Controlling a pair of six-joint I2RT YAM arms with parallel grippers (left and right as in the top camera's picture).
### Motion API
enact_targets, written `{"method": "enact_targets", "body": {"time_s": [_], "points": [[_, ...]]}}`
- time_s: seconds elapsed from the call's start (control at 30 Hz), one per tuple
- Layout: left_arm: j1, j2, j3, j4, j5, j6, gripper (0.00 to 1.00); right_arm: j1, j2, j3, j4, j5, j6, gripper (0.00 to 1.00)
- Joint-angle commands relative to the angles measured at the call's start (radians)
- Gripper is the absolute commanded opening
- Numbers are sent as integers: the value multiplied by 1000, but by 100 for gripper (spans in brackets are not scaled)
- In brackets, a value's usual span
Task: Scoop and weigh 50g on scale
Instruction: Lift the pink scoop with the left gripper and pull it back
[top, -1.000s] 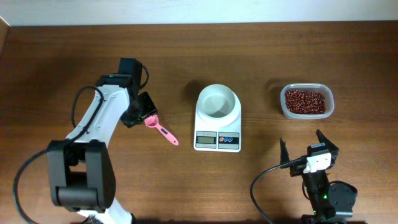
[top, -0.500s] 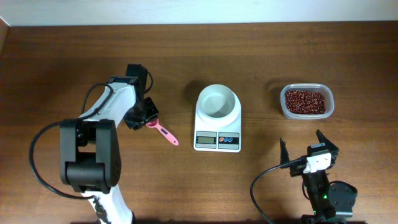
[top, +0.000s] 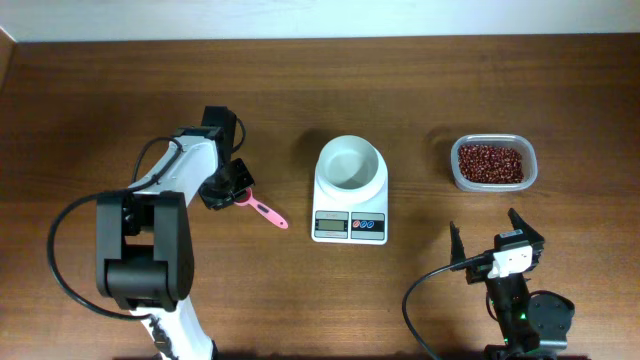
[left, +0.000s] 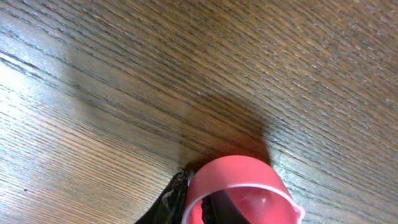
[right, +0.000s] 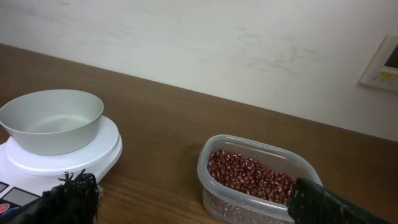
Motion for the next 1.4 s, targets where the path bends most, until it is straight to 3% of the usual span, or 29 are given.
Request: {"method": "enact_targets", "body": {"time_s": [0.0, 0.1, 0.13, 0.2, 0.5, 0.73, 0.9, 1.37], "points": [[4, 13, -19, 10, -10, -4, 2, 4, -7, -9, -2, 5, 8, 99], [4, 13, -19, 11, -11, -4, 0, 4, -7, -9, -2, 5, 8, 99], [4, 13, -19, 15, -11, -4, 5, 4, -7, -9, -2, 5, 8, 99], [4, 13, -19, 21, -11, -4, 0, 4, -8, -9, -2, 4, 8, 99], [4, 13, -3, 64, -10, -4, 0, 4, -8, -9, -2, 5, 8, 99], [4, -14, 138, -42, -9, -4, 0, 4, -7, -9, -2, 4, 8, 99], [4, -118, 141, -124, -11, -4, 0, 4, -8, -9, -2, 5, 8, 99], [4, -547, 140, -156, -11, -5, 0, 4, -7, -9, -2, 4, 8, 99]]}}
